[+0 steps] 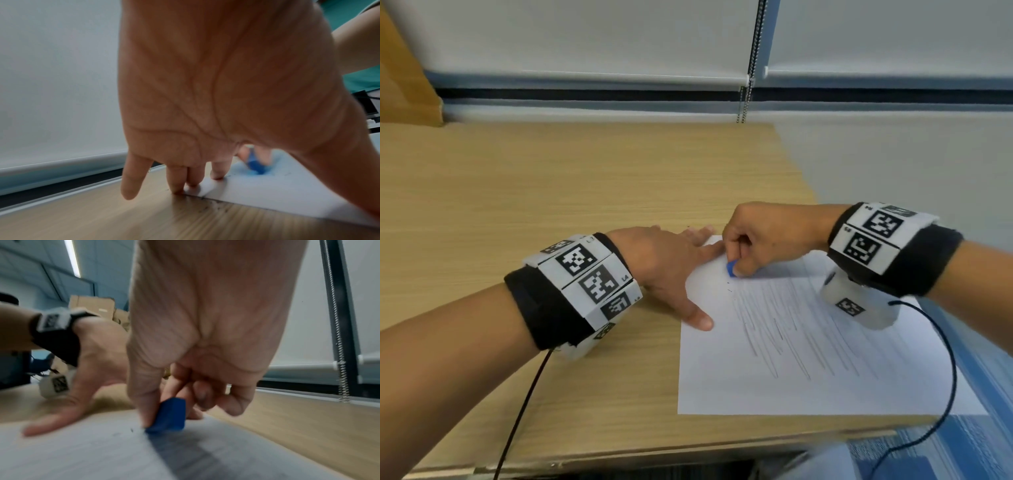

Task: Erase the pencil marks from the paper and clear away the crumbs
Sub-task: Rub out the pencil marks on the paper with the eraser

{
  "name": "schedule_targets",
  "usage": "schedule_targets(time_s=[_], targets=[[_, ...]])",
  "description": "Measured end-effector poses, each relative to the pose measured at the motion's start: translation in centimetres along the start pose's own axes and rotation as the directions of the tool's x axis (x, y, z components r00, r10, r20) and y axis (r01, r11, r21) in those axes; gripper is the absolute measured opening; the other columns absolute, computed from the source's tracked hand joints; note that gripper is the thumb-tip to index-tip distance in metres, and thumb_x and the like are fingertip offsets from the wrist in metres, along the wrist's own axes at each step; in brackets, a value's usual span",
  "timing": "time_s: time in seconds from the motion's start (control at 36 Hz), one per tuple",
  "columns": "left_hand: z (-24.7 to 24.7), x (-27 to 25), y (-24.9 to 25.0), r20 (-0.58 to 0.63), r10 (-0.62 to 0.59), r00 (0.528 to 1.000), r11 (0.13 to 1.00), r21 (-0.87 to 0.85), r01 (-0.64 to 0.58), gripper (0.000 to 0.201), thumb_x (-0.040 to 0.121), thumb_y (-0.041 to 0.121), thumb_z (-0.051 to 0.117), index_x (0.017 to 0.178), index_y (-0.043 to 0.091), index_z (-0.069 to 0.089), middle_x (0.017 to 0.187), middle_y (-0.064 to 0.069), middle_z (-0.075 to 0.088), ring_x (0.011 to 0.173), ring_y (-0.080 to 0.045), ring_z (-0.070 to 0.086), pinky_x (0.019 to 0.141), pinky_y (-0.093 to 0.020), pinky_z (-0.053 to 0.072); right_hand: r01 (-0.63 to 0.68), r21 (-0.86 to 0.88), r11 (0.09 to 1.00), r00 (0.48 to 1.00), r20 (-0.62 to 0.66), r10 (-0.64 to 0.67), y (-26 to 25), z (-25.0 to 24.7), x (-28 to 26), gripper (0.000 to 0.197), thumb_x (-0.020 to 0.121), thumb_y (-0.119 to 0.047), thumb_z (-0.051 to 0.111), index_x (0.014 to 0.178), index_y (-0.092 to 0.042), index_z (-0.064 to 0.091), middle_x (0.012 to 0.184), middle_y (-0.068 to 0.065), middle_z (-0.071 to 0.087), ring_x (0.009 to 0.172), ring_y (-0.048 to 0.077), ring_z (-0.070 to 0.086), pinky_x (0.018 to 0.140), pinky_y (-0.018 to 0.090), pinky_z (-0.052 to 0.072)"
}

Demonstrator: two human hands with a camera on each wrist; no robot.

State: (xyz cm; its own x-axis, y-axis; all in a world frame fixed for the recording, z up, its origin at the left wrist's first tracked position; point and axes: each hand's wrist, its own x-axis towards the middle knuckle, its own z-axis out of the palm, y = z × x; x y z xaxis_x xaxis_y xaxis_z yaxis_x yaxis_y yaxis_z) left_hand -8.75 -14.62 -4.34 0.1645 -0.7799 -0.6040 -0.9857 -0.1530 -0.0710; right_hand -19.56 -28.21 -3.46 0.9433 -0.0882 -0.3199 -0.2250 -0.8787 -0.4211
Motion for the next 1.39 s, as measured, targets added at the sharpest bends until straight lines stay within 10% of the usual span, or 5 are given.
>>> schedule_targets(time_s=[0.22,0.42,0.75,0.92,1.39], targets=[[-0.2,-0.1,0.2,0.020,-0.018,1.000,1.000,0.019,0.017,0.119,0.071,0.078,0.059,0.148,0.039,-0.022,0.157,0.009,-0.029,0.149,-0.017,0.009,0.118,-0.056,0.008,0.005,0.084,0.996,0.989,0.146,-0.018,-0.5,0.7,-0.8,0.010,0.078,-0.015,0.076,0.076,-0.008,0.070,0.064,0.000,0.065,0.054,0.002,0.054,0.056,0.017,0.045],[0.1,0.1,0.0,0.015,-0.048,0.999,0.998,0.032,0.047,0.125,0.068,0.083,0.056,0.149,0.031,-0.025,0.155,0.015,-0.030,0.149,-0.012,0.002,0.118,-0.056,0.003,-0.076,0.003,0.997,0.978,-0.196,0.075,1.4,-0.2,0.8,0.012,0.080,-0.014,0.072,0.078,-0.003,0.068,0.064,0.000,0.062,0.048,-0.002,0.047,0.046,0.009,0.037],[0.2,0.3,-0.2,0.013,-0.043,0.999,0.999,0.012,0.043,0.126,0.066,0.084,0.056,0.148,0.034,-0.026,0.154,0.016,-0.031,0.149,-0.011,0.001,0.118,-0.057,0.001,-0.076,-0.028,0.997,0.984,-0.161,0.070,0.8,-0.6,1.5,0.010,0.078,-0.012,0.072,0.075,-0.004,0.067,0.059,-0.005,0.060,0.046,-0.003,0.049,0.047,0.013,0.039],[0.1,0.3,-0.1,0.005,-0.032,0.999,0.999,0.000,0.032,0.125,0.067,0.081,0.059,0.148,0.036,-0.024,0.157,0.013,-0.026,0.149,-0.013,0.006,0.117,-0.057,0.004,-0.007,0.040,0.999,0.987,0.163,0.001,-0.7,0.2,-0.1,0.009,0.078,-0.012,0.075,0.075,-0.007,0.068,0.061,-0.005,0.062,0.050,-0.002,0.052,0.054,0.014,0.044],[0.0,0.2,0.0,0.016,-0.052,0.998,0.998,0.029,0.052,0.125,0.068,0.082,0.057,0.149,0.031,-0.024,0.156,0.013,-0.029,0.149,-0.012,0.001,0.118,-0.055,0.001,-0.083,-0.048,0.995,0.991,-0.106,0.077,0.9,-0.5,0.6,0.011,0.079,-0.014,0.071,0.072,-0.006,0.066,0.061,-0.001,0.063,0.047,0.001,0.048,0.050,0.018,0.041]])
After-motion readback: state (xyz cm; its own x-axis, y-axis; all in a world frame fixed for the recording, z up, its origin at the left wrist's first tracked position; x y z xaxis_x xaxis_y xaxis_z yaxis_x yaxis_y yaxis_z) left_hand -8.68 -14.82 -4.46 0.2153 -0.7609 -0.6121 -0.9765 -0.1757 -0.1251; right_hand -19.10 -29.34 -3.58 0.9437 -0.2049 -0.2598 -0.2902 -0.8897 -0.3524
